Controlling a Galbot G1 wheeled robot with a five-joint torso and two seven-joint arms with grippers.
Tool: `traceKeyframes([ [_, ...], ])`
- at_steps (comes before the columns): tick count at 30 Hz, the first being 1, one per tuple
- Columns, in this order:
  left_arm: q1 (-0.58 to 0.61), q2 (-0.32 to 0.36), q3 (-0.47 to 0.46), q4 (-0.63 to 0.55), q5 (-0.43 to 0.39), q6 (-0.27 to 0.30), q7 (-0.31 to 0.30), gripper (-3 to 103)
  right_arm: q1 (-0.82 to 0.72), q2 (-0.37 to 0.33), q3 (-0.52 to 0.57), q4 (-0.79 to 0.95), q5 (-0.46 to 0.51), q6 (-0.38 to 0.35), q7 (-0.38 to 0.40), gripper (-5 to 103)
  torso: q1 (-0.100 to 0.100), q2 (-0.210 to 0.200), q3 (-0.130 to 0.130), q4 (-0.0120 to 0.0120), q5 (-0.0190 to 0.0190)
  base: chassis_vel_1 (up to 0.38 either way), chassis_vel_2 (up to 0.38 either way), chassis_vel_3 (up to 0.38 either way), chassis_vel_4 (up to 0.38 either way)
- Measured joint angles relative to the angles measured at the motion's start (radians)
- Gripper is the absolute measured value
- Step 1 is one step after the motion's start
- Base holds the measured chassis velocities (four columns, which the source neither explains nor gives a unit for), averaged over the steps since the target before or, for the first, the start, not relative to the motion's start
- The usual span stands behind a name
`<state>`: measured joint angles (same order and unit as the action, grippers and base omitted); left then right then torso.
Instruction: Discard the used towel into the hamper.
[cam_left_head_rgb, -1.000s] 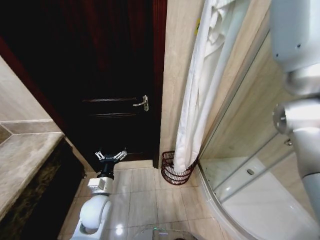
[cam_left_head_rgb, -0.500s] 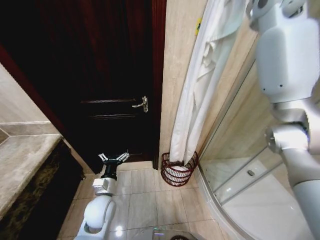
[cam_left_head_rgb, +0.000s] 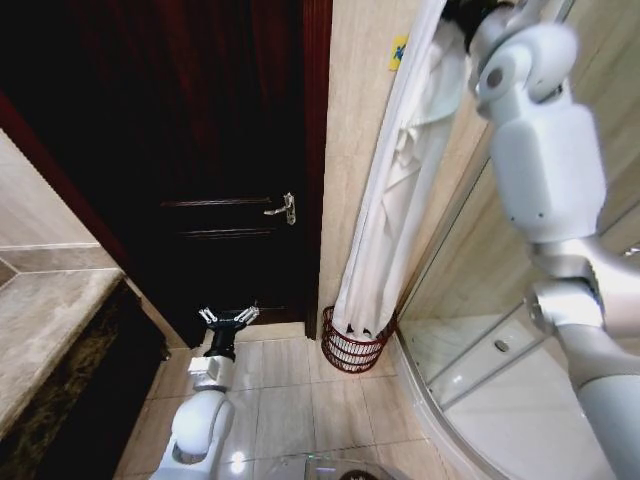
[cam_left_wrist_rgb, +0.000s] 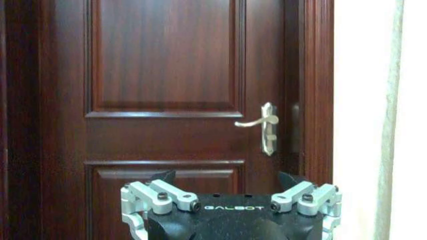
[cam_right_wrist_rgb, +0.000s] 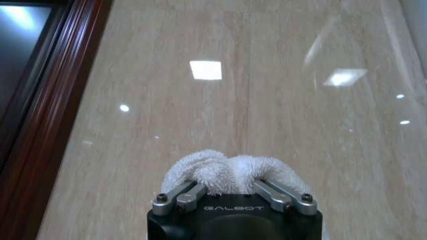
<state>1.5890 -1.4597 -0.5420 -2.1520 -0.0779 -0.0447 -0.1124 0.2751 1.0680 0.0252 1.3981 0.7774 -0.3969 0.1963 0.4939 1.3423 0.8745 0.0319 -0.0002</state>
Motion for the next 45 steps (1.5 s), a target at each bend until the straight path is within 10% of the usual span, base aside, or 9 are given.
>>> traceKeyframes([
  [45, 0.006, 0.074, -0.001, -0.066, -0.091, 0.042, -0.001, 100, -0.606, -0.07, 0.077, 0.173, 0.019, 0.143, 0.08, 8, -0.113, -0.247, -0.134, -0.0002, 0.0004, 0.0, 0.0, 0.0, 0.0],
])
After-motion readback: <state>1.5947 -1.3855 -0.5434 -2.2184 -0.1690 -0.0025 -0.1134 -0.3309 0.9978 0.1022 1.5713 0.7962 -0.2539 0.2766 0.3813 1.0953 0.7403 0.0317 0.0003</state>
